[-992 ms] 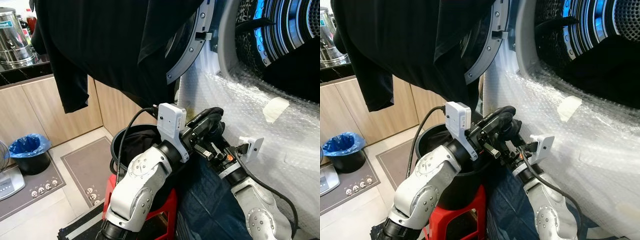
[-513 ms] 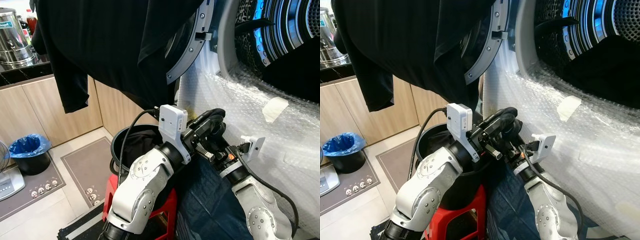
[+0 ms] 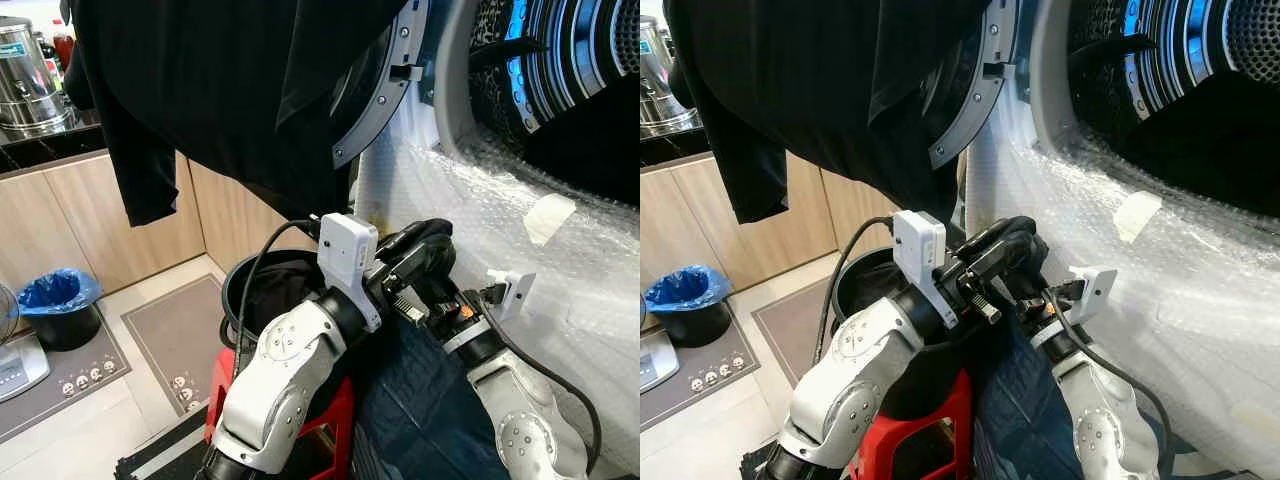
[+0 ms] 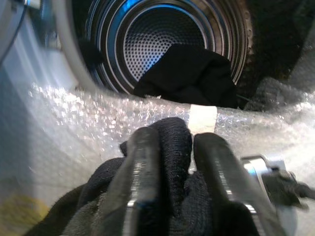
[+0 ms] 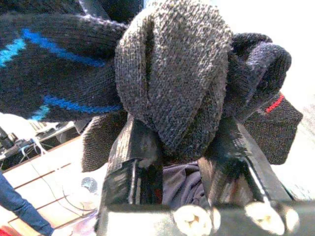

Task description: Clothes washing

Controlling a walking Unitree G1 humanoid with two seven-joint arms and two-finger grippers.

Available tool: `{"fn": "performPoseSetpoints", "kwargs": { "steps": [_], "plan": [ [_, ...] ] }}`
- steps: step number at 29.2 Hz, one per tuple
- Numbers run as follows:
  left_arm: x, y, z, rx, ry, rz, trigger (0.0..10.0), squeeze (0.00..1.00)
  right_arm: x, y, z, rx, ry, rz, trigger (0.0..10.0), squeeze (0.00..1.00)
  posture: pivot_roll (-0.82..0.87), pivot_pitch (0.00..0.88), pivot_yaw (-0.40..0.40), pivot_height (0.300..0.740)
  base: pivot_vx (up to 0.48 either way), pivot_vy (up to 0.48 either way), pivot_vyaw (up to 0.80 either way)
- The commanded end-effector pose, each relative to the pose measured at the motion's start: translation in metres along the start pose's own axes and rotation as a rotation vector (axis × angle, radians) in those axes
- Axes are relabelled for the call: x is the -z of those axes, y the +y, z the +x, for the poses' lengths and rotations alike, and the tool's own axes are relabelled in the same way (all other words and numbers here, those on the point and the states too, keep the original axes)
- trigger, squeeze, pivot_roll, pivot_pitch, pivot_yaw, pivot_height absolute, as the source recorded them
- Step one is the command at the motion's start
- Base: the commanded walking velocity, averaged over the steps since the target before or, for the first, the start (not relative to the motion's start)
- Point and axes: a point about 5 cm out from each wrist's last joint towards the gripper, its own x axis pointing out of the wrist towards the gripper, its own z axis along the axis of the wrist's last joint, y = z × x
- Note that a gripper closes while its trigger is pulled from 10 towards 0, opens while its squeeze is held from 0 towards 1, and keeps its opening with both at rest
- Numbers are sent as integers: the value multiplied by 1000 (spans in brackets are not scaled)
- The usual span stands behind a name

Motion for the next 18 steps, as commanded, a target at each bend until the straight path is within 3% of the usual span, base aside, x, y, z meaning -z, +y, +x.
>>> {"fn": "performPoseSetpoints", "kwargs": {
  "steps": [1,6,13,18],
  "plan": [
    [-7,-8,-1,49,-26,96,10000,1000,-7,-3,2,-13,-13,-13,0,0,14,0,-65,740,0,0,0],
    [-7,-9,-8,61,-4,200,10000,1000,-11,-6,3,-53,-3,-42,0,0,19,0,-65,740,0,0,0],
    [-7,-8,-21,51,20,237,10000,1000,-19,-7,0,-149,39,-73,0,0,26,0,-63,740,0,0,0],
    [-8,-4,-37,73,63,291,10000,1000,-29,-8,-4,-281,126,-122,0,0,29,0,-61,740,0,0,0]
  ]
}}
